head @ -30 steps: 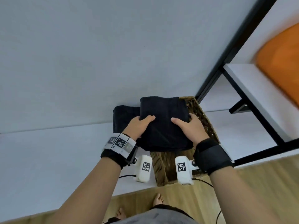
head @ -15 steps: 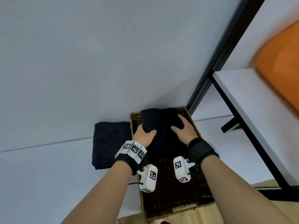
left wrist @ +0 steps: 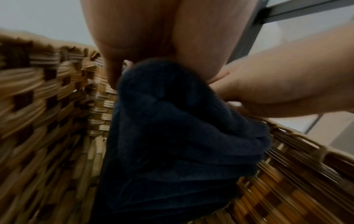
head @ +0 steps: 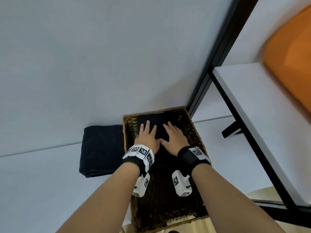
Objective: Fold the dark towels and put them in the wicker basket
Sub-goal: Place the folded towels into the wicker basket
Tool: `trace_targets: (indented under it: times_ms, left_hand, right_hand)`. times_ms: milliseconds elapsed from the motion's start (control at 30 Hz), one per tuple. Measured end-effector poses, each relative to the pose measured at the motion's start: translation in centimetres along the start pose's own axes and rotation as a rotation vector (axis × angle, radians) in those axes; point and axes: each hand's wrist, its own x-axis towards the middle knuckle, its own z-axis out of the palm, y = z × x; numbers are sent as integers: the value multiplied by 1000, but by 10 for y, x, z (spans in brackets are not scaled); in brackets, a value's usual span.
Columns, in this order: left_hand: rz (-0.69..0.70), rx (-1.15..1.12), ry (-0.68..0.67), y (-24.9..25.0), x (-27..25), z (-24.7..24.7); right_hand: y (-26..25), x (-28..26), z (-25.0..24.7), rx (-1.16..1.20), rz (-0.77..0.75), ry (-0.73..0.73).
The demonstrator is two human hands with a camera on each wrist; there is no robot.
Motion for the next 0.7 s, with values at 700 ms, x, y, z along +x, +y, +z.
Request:
trace_targets:
  times_ms: [700]
  left_hand:
    - [82,-450,48,-31,-24,-56]
  right_hand:
    - [-54,-23,-29,366,120,234]
